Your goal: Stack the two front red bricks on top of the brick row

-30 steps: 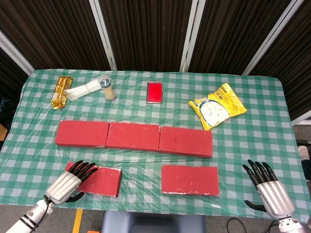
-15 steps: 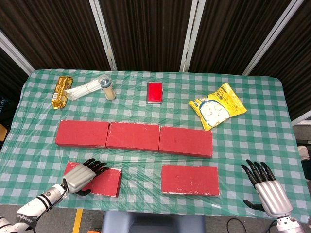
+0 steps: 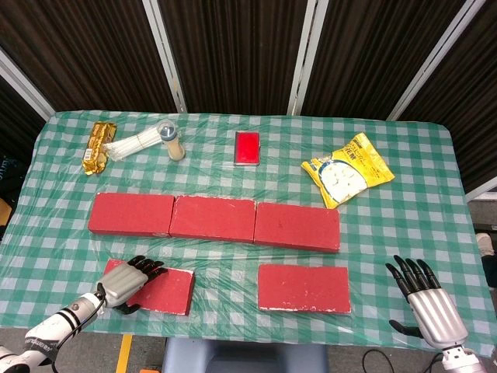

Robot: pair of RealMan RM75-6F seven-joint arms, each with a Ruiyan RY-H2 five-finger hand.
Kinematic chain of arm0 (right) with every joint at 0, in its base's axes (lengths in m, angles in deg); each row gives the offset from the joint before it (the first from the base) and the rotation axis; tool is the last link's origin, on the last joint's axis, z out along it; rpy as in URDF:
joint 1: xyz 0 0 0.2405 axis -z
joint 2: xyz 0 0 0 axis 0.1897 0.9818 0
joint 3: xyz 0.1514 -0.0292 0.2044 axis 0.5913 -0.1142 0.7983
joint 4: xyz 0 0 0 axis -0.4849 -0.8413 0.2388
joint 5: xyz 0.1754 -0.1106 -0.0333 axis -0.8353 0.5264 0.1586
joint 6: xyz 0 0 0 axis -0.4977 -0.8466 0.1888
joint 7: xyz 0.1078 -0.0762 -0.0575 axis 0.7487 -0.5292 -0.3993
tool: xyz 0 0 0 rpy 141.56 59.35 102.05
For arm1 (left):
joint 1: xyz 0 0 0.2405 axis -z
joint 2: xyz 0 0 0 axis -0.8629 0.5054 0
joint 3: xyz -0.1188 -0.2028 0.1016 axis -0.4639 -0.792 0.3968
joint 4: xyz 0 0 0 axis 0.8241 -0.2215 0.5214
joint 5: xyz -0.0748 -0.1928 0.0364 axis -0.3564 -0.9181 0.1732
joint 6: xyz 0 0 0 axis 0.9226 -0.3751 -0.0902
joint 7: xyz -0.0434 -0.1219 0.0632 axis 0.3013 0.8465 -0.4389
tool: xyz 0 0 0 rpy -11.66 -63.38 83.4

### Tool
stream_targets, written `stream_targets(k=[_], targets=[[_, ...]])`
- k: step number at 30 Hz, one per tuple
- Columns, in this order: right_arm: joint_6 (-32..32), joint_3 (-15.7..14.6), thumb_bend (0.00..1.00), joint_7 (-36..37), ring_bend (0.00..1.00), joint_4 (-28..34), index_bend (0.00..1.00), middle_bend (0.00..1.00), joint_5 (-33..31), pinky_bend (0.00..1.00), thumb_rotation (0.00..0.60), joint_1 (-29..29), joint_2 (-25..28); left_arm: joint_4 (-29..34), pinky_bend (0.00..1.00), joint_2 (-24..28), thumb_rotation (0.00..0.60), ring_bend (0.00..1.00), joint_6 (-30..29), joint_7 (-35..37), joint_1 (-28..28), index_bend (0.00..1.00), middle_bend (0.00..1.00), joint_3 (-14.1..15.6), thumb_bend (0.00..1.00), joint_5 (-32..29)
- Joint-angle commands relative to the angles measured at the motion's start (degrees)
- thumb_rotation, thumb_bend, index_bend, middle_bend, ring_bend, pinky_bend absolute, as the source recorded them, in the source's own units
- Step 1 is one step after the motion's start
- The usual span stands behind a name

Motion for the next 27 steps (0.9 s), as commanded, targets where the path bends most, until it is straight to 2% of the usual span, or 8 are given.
stream_targets(k=[1, 14, 27], targets=[[-0.05, 0.01, 0.18, -0.04, 0.00, 0.01, 0.00, 0.00, 0.00, 0.00, 0.560, 0.02, -0.01, -0.33, 0.00, 0.08, 0.600, 0.00, -0.35, 0.09, -0.24, 0.00, 0.00, 0.37, 0.33, 0.11], [-0.26, -0.04, 0.18, -0.36, 0.00, 0.07, 0.00, 0.00, 0.06, 0.00, 0.561, 0.15, -0.16, -3.08, 0.00, -1.14, 0.600, 0.00, -1.44, 4.34, -1.16, 0.00, 0.00, 1.23, 0.33, 3.11], [-0.47, -0.09, 0.18, -0.41, 0.00, 0.14, 0.00, 0.00, 0.18, 0.00, 0.559, 0.25, -0.17, -4.73, 0.00, -2.39, 0.600, 0.00, -1.65, 5.12, -1.42, 0.00, 0.00, 2.04, 0.33, 4.02]])
